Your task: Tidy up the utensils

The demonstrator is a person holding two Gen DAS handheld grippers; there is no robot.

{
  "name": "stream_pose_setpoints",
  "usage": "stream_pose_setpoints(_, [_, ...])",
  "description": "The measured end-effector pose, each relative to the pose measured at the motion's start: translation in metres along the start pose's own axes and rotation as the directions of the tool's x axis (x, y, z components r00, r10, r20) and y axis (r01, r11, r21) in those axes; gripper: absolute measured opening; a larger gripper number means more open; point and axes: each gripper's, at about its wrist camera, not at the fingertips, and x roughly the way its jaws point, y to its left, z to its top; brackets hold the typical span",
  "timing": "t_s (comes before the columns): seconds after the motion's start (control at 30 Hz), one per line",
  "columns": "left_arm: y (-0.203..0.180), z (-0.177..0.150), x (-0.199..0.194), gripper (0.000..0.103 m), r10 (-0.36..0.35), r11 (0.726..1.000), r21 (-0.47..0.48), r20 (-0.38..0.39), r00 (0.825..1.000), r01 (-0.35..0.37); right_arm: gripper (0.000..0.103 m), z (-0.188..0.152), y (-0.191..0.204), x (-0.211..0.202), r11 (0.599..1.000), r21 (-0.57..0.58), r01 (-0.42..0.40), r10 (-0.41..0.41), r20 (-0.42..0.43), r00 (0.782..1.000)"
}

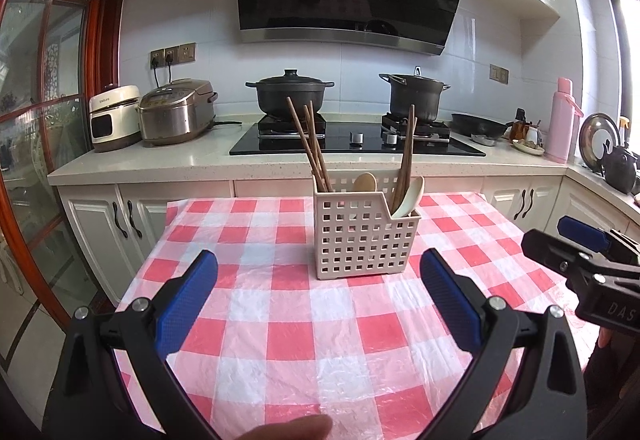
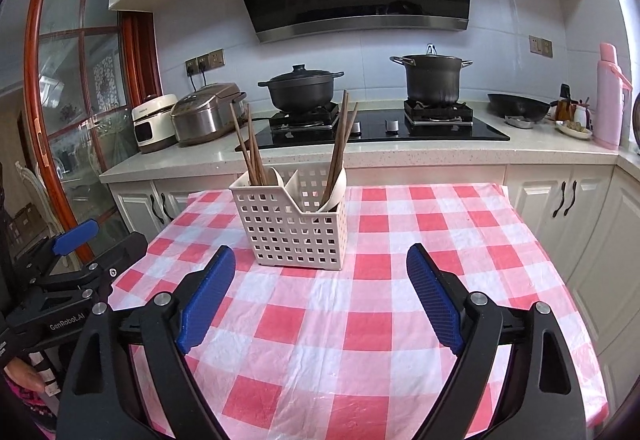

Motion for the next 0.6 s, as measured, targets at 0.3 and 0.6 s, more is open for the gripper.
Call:
stream_pose_setpoints(0.3, [-0.0014, -0.0008, 0.0004, 0.098, -0.010, 1.000, 0.003, -0.006, 1.000, 0.010, 0.084, -0.0008, 0.0030, 0.0005, 1.000, -0.002, -0.005, 0.005, -0.001, 1.000])
stream_pose_setpoints(0.6, [-0.0016, -0.0016, 0.0005, 0.098, -0.013, 1.000, 0.003, -0.011, 1.000, 0.013, 0.084, -0.0022, 0.0041, 0.0011, 1.000, 0.001, -0.008, 0.008, -0.004, 1.000])
